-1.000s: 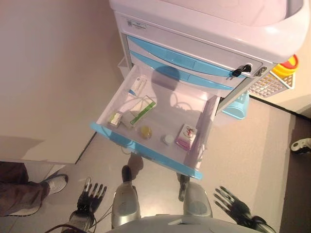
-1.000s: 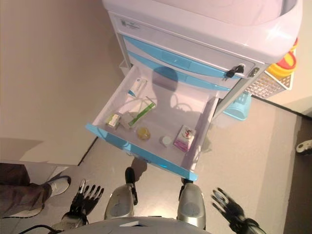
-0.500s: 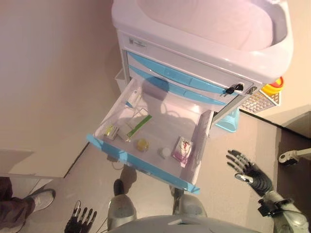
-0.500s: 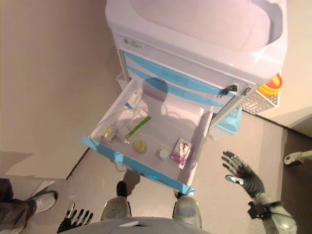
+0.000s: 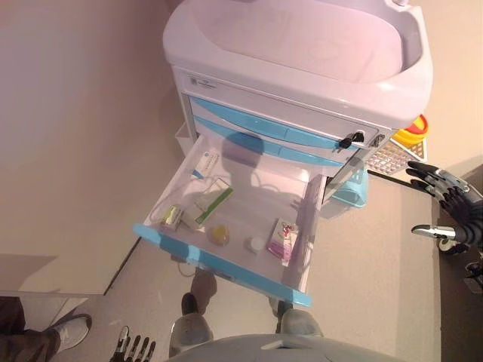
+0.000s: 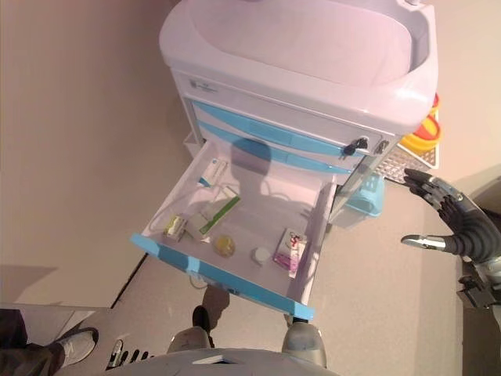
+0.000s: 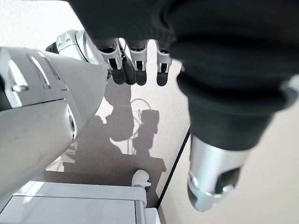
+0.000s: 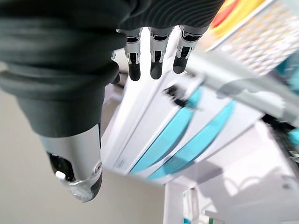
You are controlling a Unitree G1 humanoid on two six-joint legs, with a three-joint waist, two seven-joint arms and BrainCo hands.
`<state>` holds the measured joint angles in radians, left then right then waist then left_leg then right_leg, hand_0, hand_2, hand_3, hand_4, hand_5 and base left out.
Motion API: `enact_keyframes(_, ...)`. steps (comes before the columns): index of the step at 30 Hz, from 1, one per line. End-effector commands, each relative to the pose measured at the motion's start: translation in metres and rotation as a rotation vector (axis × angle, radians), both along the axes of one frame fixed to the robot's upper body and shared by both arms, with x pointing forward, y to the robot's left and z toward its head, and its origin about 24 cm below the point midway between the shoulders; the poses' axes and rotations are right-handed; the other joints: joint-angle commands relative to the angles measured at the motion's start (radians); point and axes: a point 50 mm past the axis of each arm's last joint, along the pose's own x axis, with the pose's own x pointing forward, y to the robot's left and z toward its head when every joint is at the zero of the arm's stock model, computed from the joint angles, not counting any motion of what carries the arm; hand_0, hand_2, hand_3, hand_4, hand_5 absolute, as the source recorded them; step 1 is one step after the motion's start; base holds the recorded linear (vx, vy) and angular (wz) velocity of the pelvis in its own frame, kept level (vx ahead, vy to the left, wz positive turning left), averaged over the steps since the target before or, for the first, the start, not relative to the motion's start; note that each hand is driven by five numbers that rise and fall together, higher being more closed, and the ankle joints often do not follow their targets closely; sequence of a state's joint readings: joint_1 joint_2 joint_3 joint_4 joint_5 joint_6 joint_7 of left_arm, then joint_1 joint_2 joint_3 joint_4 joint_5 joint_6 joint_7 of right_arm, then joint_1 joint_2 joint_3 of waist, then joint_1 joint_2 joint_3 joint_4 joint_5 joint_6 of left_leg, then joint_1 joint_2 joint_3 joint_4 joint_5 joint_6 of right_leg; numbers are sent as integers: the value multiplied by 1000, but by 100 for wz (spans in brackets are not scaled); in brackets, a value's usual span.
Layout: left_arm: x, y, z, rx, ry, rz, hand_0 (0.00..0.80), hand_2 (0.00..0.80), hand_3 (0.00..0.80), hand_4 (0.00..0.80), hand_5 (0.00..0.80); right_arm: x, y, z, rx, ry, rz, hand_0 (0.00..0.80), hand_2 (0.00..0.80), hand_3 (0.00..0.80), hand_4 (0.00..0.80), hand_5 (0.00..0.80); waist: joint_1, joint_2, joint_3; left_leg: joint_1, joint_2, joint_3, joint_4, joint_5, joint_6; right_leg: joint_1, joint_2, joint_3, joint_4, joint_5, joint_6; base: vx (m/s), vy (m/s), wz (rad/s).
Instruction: Open the drawer and pick up the medicine
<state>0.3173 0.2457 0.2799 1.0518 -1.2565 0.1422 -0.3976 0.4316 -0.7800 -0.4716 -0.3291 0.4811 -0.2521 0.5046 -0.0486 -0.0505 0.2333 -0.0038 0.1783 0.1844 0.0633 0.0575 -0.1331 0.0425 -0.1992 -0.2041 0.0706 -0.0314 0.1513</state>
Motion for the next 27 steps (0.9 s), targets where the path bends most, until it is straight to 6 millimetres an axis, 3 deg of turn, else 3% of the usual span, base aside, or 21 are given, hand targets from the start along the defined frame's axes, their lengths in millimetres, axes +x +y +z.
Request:
enact_keyframes(1,17,12,6,89,-28,-61,0,0,0,0,0,13,24,25,-99,-90,101,0,0,0,0,0,42,-15,35,4,-10,1,98,-111,49,-44,-28,-22,37,29,21,-46,30,10)
enact_keyframes(7,35,11,9,141,-66,-156,0,0,0,0,0,34,53,25,-201,-92,158,0,0,0,0,0,86,2,69,-34,-19,-46,107,-97,49,-63,-38,-42,60,25,14,-76,34,19)
enact_keyframes(15,47,5,10,125,-104,-196,0,0,0,0,0,48,83,18,-292,-138,206,0,0,0,0,0,131,21,105,-82,-40,-97,114,-80,52,-89,-57,-67,82,27,17,-70,34,23)
enact_keyframes(27,69,0,11,131,-134,-229,0,0,0,0,0,86,111,-3,-351,-80,155,0,0,0,0,0,187,37,156,-135,-52,-138,131,-66,55,-119,-75,-103,103,35,16,-48,7,14)
